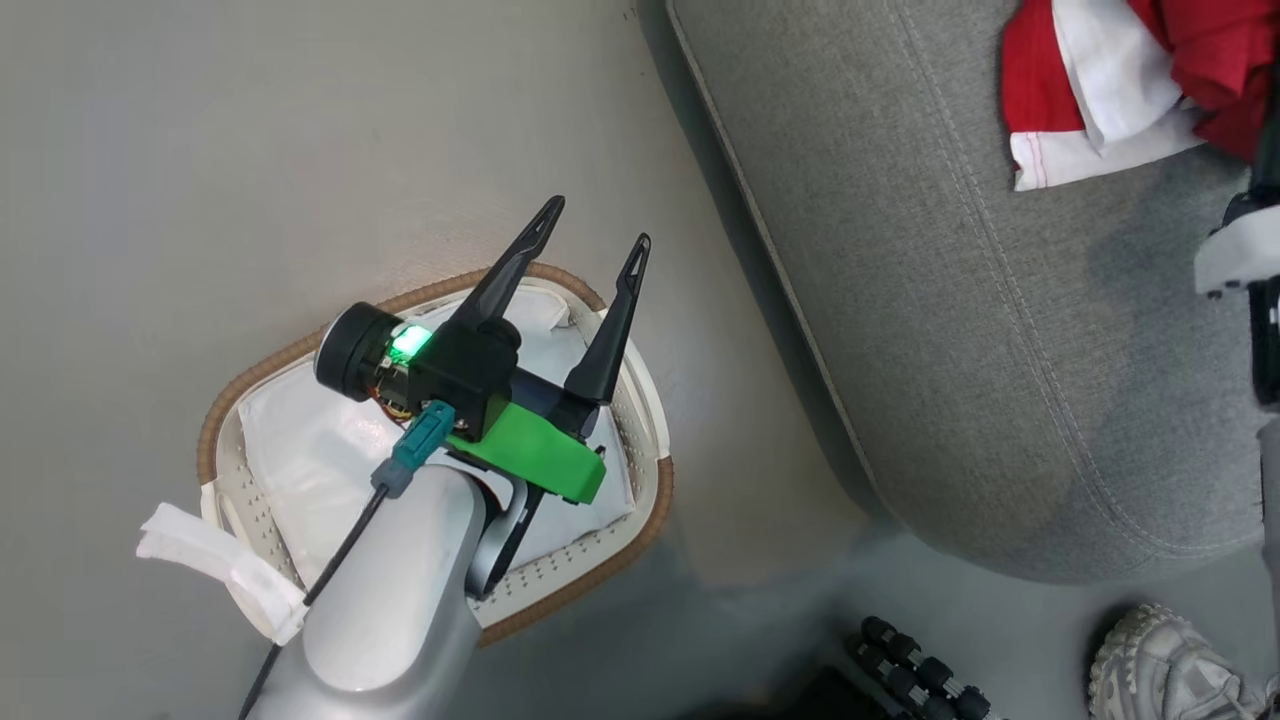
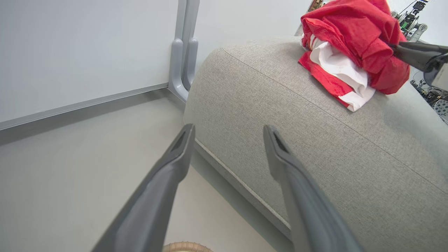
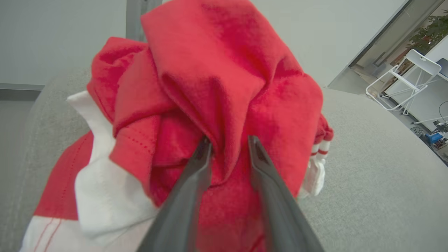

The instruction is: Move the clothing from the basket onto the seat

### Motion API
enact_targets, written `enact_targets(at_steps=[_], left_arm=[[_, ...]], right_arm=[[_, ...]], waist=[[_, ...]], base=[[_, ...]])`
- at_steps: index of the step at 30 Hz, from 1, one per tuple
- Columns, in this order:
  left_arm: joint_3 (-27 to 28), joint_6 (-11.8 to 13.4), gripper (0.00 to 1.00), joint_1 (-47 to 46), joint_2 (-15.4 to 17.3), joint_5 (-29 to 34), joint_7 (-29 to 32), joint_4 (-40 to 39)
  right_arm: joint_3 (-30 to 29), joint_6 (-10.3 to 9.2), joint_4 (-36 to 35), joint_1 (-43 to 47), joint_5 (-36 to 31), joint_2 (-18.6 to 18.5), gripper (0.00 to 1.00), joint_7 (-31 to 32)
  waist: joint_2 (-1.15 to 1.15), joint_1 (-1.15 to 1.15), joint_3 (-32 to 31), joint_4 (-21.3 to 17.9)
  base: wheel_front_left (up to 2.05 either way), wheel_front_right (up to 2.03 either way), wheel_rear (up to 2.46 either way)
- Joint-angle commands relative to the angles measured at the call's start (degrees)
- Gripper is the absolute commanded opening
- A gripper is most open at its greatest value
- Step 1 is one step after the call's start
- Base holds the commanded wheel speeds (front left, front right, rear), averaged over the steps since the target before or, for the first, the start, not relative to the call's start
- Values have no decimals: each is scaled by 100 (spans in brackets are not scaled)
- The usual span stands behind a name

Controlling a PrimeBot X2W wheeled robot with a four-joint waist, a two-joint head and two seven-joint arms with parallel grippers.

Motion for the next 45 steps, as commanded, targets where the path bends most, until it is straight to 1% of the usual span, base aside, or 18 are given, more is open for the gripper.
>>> enact_targets(at_steps=[1,6,14,21,29,36,43,45], left_arm=[[46,-15,100,125,18,-3,-6,8],[222,-15,100,306,11,-32,-6,-28],[701,-15,100,722,-37,34,-6,-85],[1081,-15,100,1098,-101,96,-6,-128],[1669,-7,100,1528,-149,167,-5,-89],[2079,147,100,1823,-156,128,-5,-46],[2464,324,100,2127,-155,119,-6,80],[2565,373,100,2199,-155,13,-5,113]], right_arm=[[-19,-8,-10,150,14,38,100,-10],[7,-8,-124,598,111,179,100,-10],[443,-8,-341,1198,255,334,100,-10],[969,-8,-689,1580,379,545,100,-10],[1409,-8,-803,1756,471,813,100,-10],[1640,-8,-776,1894,472,949,100,-10],[1743,-8,-767,2138,440,1020,100,-9],[1733,-8,-759,2236,453,1034,100,-9]], waist=[[0,-1,-211,-27],[0,-1,-557,-46],[0,-1,-1110,46],[0,-1,-1595,320],[0,-1,-2065,722],[0,-1,-2372,1065],[0,-1,-2683,1275],[0,-1,-2764,1329]], base=[[0,0,0],[0,0,0],[0,0,0],[0,0,0],[0,0,0],[0,0,0],[0,0,0],[0,0,0]])
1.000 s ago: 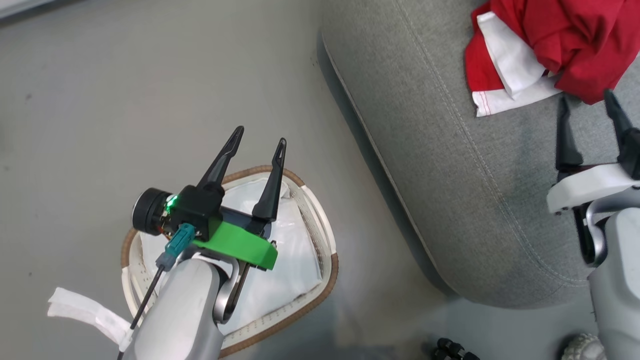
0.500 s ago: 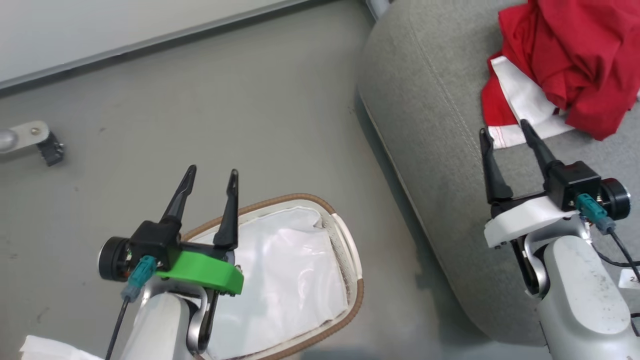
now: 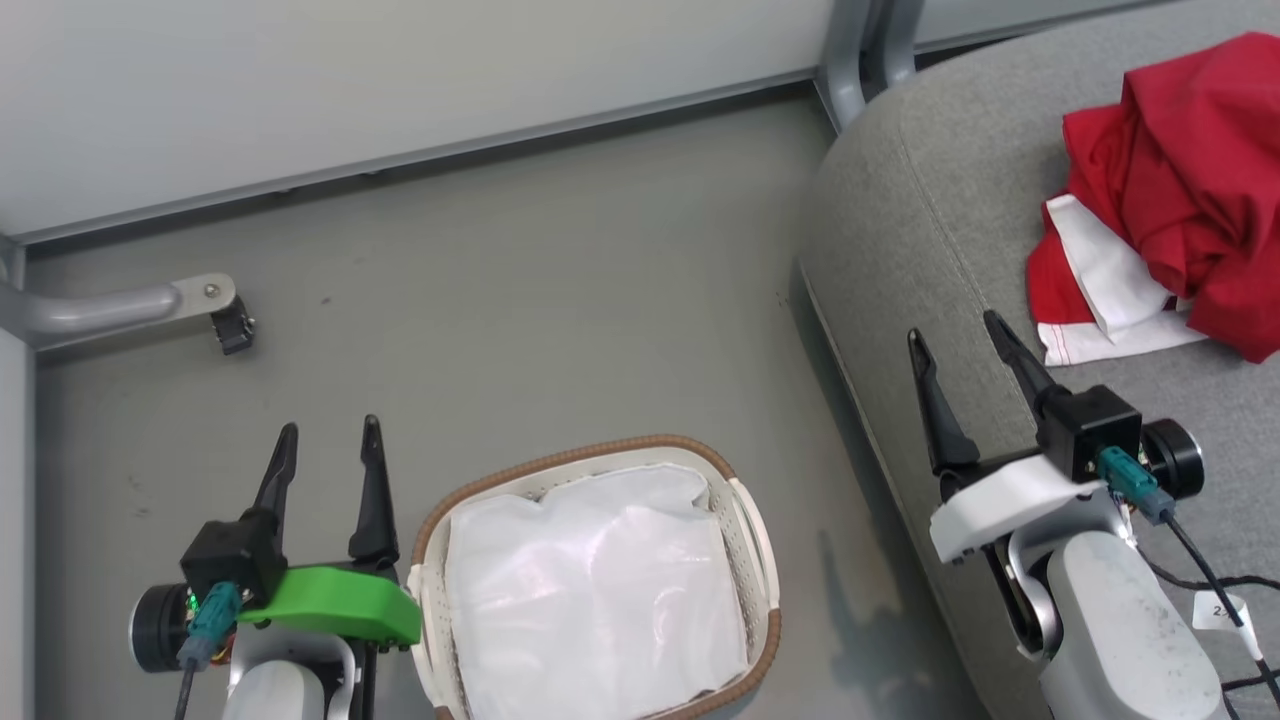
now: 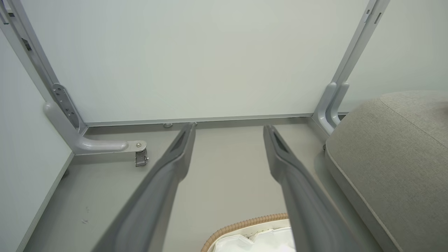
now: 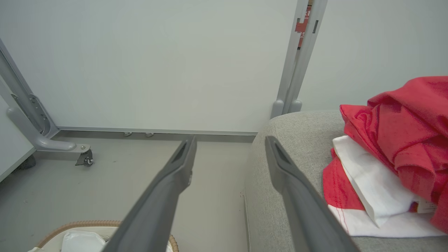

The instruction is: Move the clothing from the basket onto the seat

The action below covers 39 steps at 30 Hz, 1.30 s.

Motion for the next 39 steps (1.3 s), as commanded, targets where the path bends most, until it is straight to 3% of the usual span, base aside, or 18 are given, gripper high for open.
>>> enact_targets(at_steps=[1,14,28,29,32,39], left_arm=[[75,56,100,128,6,-76,-5,6],[268,145,100,753,6,-55,-5,112],[252,-73,100,1164,7,-439,-6,289],[254,-61,0,1086,-3,-439,1,299],[260,-61,0,1094,-21,-457,15,453],[355,-88,0,986,-21,-1148,242,434]], right_arm=[[-3,-8,15,162,2,-5,100,-9],[52,-8,88,824,4,89,100,-9],[-14,-8,225,1280,-25,134,100,-9],[-2,0,228,1207,4,145,0,1],[7,0,355,1249,25,173,0,11],[-118,0,313,1239,816,177,0,224]], waist=[[0,0,-231,195],[0,0,-764,382],[0,0,-1156,445],[0,0,-1155,443],[0,0,-1158,443],[0,0,-1163,442]], base=[[0,0,0],[0,0,0],[0,0,0],[0,0,0],[0,0,0],[0,0,0]])
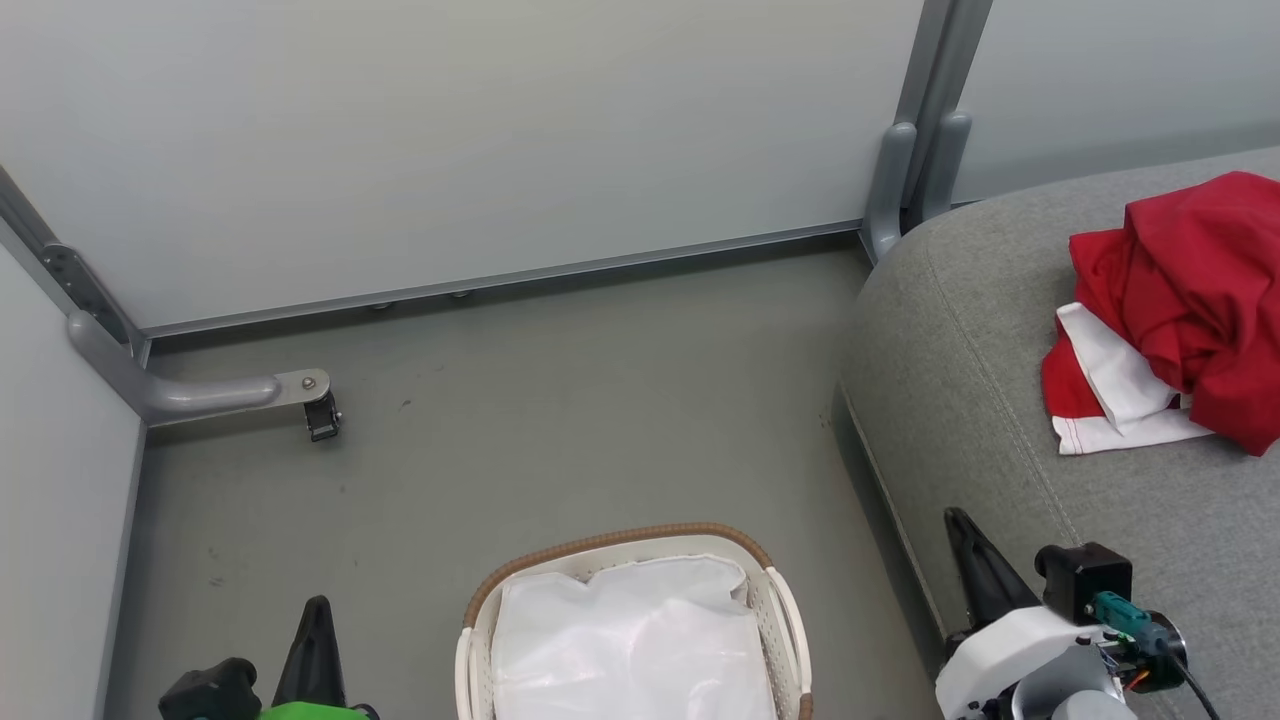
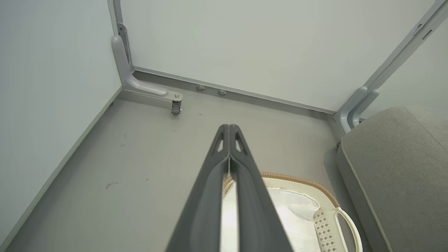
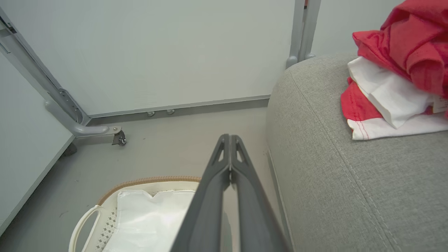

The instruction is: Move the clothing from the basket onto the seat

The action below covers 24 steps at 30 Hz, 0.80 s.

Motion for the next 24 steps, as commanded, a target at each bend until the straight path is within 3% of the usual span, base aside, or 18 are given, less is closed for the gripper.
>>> enact_targets(at_steps=[1,24], left_arm=[[44,-31,0,-125,16,-263,55,-120],[210,-108,0,-343,25,-2252,592,-356]], right_arm=[[-58,0,-127,-86,301,-24,0,58],[-360,-2,-360,-96,2566,-26,0,609]], waist=[[0,0,-1,0],[0,0,-18,-2]], base=[[0,0,0],[0,0,0]])
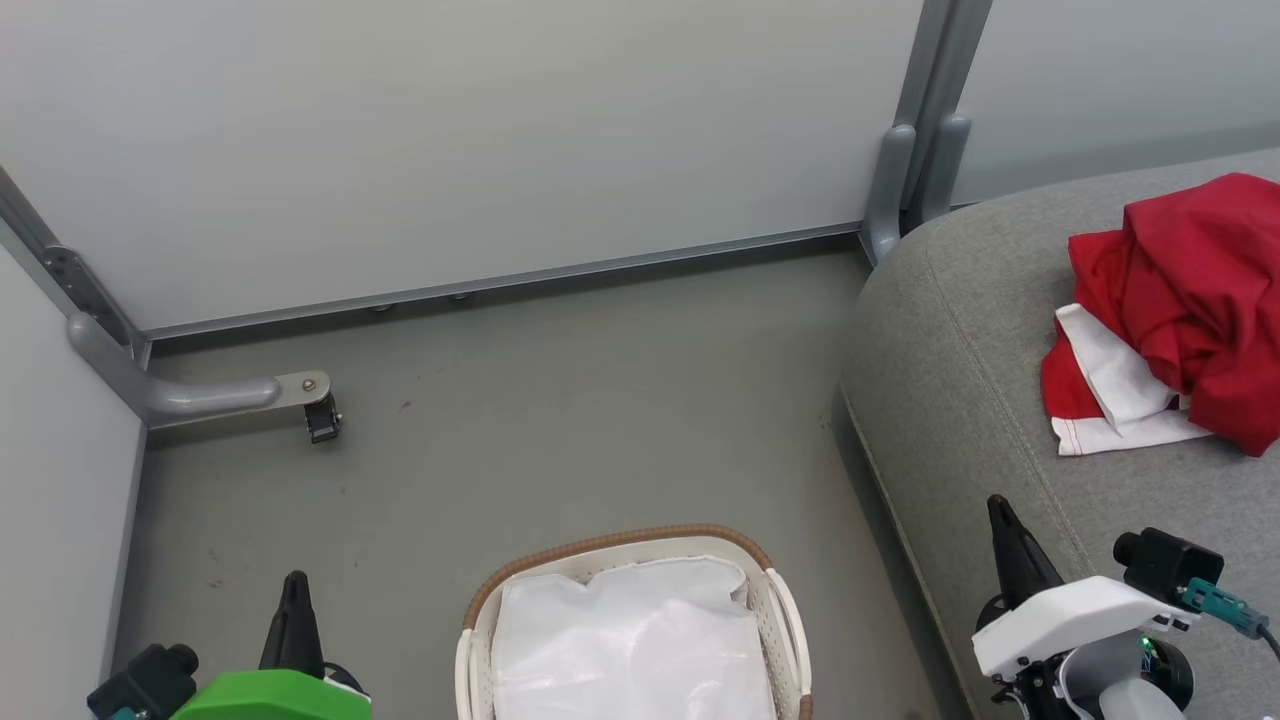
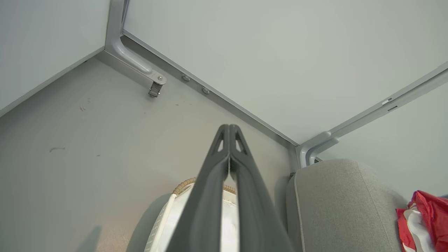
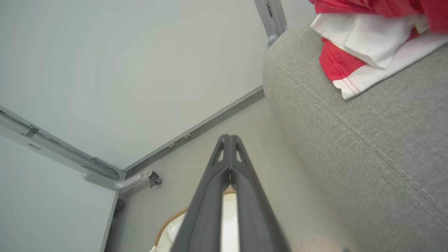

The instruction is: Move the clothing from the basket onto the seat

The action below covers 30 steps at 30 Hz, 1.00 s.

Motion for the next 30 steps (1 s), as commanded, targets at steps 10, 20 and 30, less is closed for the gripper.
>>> enact_targets(at_steps=[10,20,30], left_arm=[[101,-54,0,-254,29,-841,229,-168],[162,-76,0,-334,33,-1506,423,-237],[221,-105,0,-397,38,-2100,589,-293]], right_arm=[[-150,-2,-176,-101,953,-27,0,240],[-256,-3,-248,-109,1713,-28,0,428],[-354,-4,-311,-117,2387,-28,0,599]], waist=[[0,0,-8,-1],[0,0,-15,-2],[0,0,-23,-3]], base=[[0,0,0],[0,0,0],[0,0,0]])
